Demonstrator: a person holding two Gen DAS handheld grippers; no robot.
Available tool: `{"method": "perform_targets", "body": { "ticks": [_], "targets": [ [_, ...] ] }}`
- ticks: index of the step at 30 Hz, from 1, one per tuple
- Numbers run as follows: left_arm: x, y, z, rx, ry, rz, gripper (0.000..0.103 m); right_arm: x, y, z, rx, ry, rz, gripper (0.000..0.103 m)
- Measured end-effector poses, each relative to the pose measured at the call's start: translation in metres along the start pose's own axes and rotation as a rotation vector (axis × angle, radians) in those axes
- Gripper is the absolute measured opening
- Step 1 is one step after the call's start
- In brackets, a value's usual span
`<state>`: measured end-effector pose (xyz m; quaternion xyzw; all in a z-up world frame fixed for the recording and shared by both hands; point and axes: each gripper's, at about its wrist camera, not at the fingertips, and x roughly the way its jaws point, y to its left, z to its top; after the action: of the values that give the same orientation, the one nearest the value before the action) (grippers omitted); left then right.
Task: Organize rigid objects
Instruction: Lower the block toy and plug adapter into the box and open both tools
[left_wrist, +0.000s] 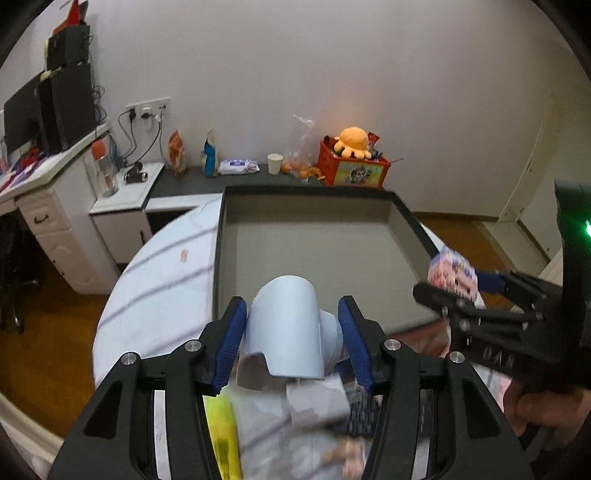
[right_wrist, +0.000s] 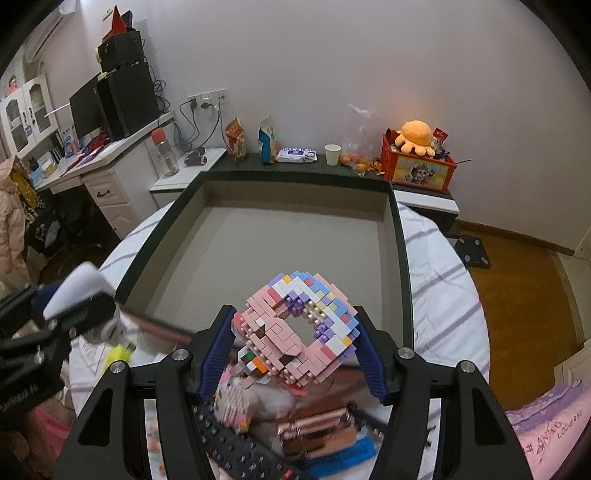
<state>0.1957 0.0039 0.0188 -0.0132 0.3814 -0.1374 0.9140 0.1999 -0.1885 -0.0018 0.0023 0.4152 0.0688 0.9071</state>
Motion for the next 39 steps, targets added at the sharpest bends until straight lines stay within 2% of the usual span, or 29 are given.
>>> {"method": "perform_targets", "body": {
  "ticks": [6, 10, 14, 16, 17, 19, 21, 23, 24, 31, 34, 39],
  "targets": [
    [0.056, -0.002, 0.031, 0.007, 0.040, -0.007, 0.053, 0.034, -0.010, 0.021, 0.012, 0.036, -0.006, 0.063],
    [0.090, -0.004, 0.034, 0.009, 0.092, 0.000, 0.053, 0.064, -0.015, 0.023, 0.023, 0.094, -0.001, 0.063],
    [0.106, -0.004, 0.030, 0.010, 0.125, 0.020, 0.054, 0.082, -0.017, 0.020, 0.021, 0.138, -0.006, 0.063],
    [0.108, -0.003, 0.029, 0.010, 0.126, 0.032, 0.068, 0.087, -0.016, 0.018, 0.019, 0.155, -0.008, 0.063],
    [0.106, -0.003, 0.030, 0.009, 0.120, 0.043, 0.073, 0.089, -0.016, 0.017, 0.016, 0.166, -0.011, 0.064],
    [0.103, -0.002, 0.030, 0.010, 0.105, 0.051, 0.090, 0.091, -0.014, 0.015, 0.008, 0.169, -0.020, 0.064],
    [0.096, 0.000, 0.030, 0.004, 0.092, 0.043, 0.101, 0.091, -0.014, 0.015, 0.009, 0.171, -0.022, 0.064],
    [0.087, 0.000, 0.030, 0.001, 0.075, 0.035, 0.102, 0.088, -0.013, 0.017, 0.014, 0.166, -0.016, 0.074],
    [0.084, 0.001, 0.029, 0.003, 0.071, 0.040, 0.103, 0.085, -0.013, 0.018, 0.011, 0.154, -0.024, 0.083],
    [0.040, 0.003, 0.024, -0.005, -0.003, 0.042, 0.103, 0.061, -0.016, 0.017, 0.047, 0.081, -0.027, 0.083],
    [0.013, 0.003, 0.021, -0.010, -0.054, 0.048, 0.103, 0.039, -0.018, 0.018, 0.064, 0.024, -0.017, 0.083],
    [-0.024, 0.000, 0.010, -0.020, -0.095, 0.063, 0.103, 0.005, -0.017, 0.017, 0.076, -0.054, 0.003, 0.083]
  ]
}}
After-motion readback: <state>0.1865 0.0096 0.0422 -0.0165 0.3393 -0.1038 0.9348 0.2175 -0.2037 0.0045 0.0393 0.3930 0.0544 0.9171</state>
